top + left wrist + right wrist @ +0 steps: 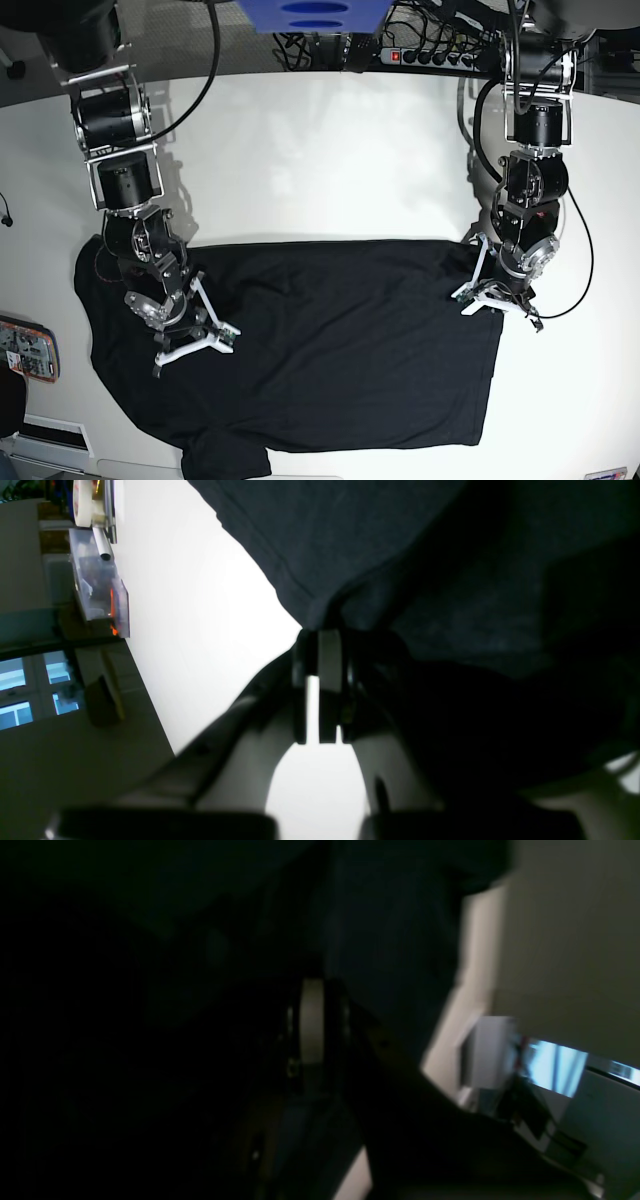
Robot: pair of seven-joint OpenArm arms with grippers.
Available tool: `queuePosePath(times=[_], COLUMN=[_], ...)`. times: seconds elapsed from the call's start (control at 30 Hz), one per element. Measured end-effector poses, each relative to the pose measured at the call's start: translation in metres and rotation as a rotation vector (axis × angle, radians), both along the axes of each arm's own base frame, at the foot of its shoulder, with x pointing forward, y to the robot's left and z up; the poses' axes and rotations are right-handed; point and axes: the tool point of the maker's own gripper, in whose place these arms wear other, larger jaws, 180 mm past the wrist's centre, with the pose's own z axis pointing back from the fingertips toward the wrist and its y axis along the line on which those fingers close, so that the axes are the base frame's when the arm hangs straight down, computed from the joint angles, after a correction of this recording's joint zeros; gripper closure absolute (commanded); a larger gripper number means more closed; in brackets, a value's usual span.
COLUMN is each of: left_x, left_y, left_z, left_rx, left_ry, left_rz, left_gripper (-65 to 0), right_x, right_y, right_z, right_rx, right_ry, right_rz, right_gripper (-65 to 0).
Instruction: Fold the T-shirt properly
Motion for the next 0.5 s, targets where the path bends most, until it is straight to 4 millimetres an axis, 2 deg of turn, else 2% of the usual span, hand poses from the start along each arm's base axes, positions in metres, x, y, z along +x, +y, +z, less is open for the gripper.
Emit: queuePosePath(times=[0.17,0.23,0.33,0.4,0.5], left_x=[0.000,0.000,0.000,0.000,0.000], left_y=[0.000,0.000,0.000,0.000,0.000], left_z=[0.000,0.000,0.000,0.000,0.000], left_rx=[0.000,0.001,0.000,0.000,0.000], left_ry=[0.001,0.001,0.000,0.000,0.000], left_rz=[-0.001,-0.001,-0.001,-0.001,-0.001], left_gripper=[0.0,0.0,0.0,0.0,0.0], right_x=[0.024,0.022,0.005,0.005,0.019], right_y=[-0.006,-0.010,-0.011,-0.007,-0.005], right_z=[0.022,0.015,-0.008,-0.009,0.009], right_rx=[0.004,-0.001,0.004,0.018,0.024], right_ry=[-0.050,-0.029,0.040,0.038,-0.010], right_rz=[-0.016,-0.029,-0.018,-0.003,0.000], right_gripper=[0.0,0.0,0.0,0.0,0.0])
